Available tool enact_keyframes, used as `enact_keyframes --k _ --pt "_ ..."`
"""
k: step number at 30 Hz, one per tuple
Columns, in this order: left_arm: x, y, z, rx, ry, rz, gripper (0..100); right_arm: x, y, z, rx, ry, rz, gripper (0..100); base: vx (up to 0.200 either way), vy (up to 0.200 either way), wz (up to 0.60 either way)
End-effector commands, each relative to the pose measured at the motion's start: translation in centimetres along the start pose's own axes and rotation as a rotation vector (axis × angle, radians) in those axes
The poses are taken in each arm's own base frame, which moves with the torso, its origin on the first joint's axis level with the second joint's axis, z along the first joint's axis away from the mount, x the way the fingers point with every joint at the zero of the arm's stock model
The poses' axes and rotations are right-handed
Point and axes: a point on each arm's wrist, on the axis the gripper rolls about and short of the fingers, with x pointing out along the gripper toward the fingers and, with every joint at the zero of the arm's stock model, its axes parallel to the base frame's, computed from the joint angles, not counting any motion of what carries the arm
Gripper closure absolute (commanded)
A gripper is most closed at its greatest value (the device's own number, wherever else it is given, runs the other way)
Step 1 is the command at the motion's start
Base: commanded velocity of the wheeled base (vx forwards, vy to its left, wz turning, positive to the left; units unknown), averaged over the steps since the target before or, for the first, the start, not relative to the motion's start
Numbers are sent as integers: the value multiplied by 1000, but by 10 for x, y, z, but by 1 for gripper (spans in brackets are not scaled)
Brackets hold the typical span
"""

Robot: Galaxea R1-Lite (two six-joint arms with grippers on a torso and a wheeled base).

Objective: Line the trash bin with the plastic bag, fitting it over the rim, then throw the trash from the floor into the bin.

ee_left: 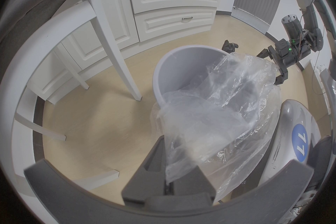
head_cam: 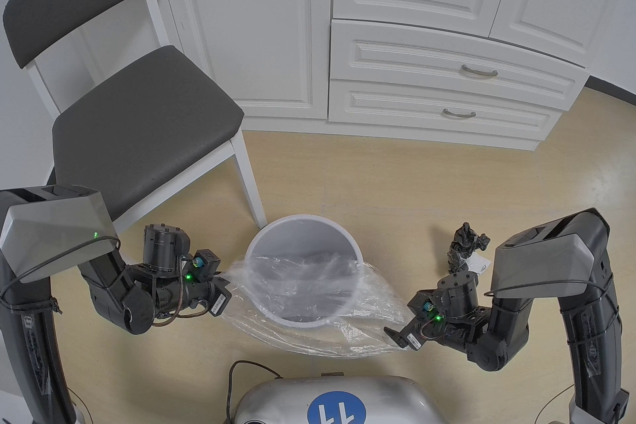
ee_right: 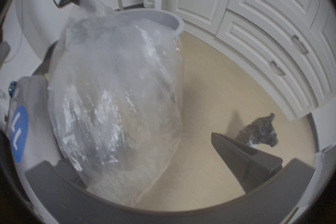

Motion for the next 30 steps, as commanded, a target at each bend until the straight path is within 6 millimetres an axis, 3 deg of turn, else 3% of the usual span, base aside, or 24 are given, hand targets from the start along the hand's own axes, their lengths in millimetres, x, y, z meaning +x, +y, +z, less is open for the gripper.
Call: enact_keyframes --k 1,7,16,25,30 --pt "-2 1 4 1 -15 4 100 -16 -26 -2 43 -102 127 0 0 0 0" --pt "-2 1 5 1 -18 5 100 -36 -51 -13 55 -349 303 0 0 0 0" --pt "-3 1 4 1 -17 6 100 -49 -76 -22 81 -429 410 0 0 0 0" --pt "-3 2 5 1 -20 7 100 -57 -83 -10 112 -463 406 0 0 0 0" --pt "-4 0 5 2 -18 4 100 -59 -75 -12 121 -468 490 0 0 0 0"
